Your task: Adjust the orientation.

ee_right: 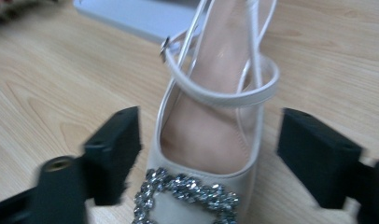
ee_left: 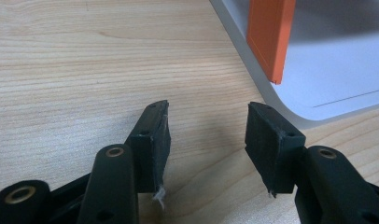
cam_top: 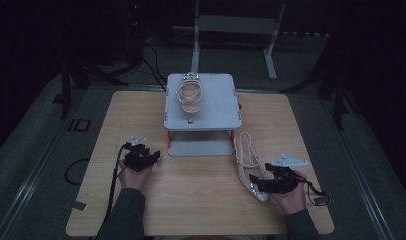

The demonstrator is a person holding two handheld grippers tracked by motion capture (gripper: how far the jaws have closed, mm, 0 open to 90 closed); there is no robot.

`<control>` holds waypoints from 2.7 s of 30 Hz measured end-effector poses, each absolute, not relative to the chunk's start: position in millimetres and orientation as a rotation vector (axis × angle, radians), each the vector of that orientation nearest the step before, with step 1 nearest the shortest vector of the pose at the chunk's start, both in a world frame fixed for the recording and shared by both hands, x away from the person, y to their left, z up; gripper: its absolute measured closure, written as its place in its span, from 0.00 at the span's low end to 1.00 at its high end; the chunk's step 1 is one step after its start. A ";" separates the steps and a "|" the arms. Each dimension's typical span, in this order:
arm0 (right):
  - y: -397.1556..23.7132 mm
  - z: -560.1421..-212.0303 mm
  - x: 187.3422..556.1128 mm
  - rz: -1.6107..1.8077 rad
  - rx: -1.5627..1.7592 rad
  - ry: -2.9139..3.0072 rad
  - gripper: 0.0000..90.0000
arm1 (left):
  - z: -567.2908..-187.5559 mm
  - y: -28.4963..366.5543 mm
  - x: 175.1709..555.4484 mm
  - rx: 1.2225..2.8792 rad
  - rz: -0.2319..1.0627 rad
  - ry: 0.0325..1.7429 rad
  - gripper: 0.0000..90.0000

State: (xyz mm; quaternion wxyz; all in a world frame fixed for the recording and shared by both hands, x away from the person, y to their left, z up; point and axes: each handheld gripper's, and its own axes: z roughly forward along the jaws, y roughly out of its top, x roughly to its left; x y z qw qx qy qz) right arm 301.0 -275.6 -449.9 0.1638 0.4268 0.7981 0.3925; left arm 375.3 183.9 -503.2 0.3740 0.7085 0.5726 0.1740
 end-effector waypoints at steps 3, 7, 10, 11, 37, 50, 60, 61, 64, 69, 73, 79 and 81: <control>-268.7 -455.9 298.9 1.084 1.194 2.287 0.13 | -503.3 184.4 375.2 1.813 0.443 1.466 0.56; -260.9 -462.0 299.0 0.990 1.180 2.316 0.11 | -503.6 185.4 375.3 1.801 0.432 1.467 0.56; -256.6 -467.8 300.4 0.894 1.168 2.329 0.11 | -503.6 185.3 375.2 1.803 0.434 1.466 0.56; -255.5 -470.2 300.9 0.848 1.156 2.341 0.11 | -503.6 185.4 375.2 1.802 0.433 1.466 0.56; -299.6 -454.7 323.0 0.609 1.178 2.188 0.10 | -504.1 186.0 375.0 1.793 0.429 1.465 0.56; -296.6 -454.5 311.7 0.691 1.164 2.209 0.16 | -504.2 185.9 374.8 1.794 0.431 1.465 0.56; -295.0 -455.2 296.0 0.903 1.068 2.383 0.71 | -504.2 185.9 374.7 1.795 0.432 1.464 0.55; -293.6 -456.9 296.6 0.891 1.071 2.400 0.74 | -504.3 186.0 374.6 1.795 0.432 1.464 0.55; -292.2 -464.7 301.7 0.851 1.094 2.453 0.80 | -504.3 186.3 374.5 1.794 0.429 1.463 0.55; -296.6 -467.8 308.3 0.803 1.157 2.452 0.89 | -504.3 186.3 374.6 1.793 0.430 1.463 0.56; -297.6 -466.4 312.6 0.763 1.183 2.435 0.90 | -504.3 186.5 374.5 1.795 0.428 1.461 0.55; -300.6 -465.2 319.8 0.684 1.215 2.384 0.89 | -504.3 187.0 374.6 1.795 0.425 1.460 0.56; -301.4 -464.8 322.3 0.661 1.230 2.365 0.88 | -504.3 187.0 374.6 1.794 0.425 1.461 0.56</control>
